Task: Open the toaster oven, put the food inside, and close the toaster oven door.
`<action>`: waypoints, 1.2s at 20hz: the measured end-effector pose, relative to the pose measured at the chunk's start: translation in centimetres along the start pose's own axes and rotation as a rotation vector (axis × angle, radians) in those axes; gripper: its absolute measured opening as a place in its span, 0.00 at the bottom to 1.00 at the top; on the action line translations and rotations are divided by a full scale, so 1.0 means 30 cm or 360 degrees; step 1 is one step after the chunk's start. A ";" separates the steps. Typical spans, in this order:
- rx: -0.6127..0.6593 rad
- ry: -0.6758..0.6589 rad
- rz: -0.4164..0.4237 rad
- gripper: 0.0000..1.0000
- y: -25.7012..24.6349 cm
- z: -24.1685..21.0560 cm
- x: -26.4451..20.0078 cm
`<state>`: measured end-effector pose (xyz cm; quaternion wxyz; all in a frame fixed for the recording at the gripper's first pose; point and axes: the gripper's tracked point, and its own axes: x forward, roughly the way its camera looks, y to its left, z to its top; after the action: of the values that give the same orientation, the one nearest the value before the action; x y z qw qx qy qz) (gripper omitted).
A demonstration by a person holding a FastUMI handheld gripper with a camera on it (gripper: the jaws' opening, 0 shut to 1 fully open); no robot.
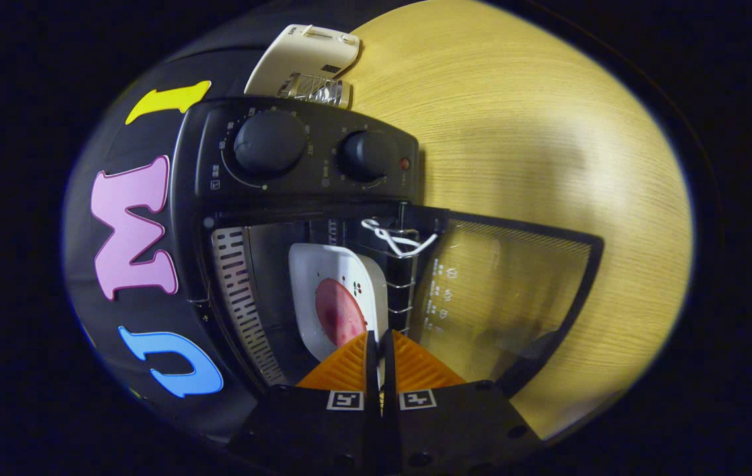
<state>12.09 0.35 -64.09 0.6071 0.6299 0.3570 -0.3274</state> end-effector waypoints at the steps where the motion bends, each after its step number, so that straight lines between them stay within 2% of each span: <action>1: 0.0029 0.0000 0.0006 0.05 0.020 -0.014 0.022; 5: 0.0023 0.0002 -0.0015 0.05 0.038 -0.067 0.068; 12: -0.0002 -0.0036 -0.0068 0.05 0.022 -0.054 0.046; 15: 0.0006 -0.0029 -0.0023 0.05 0.046 -0.060 0.035; 22: -0.0002 0.0032 0.0007 0.13 0.058 -0.084 -0.005; 24: -0.0025 0.0047 0.0068 0.13 0.090 -0.081 -0.041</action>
<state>13.68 2.69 -61.50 0.6136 0.6374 0.3547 -0.3023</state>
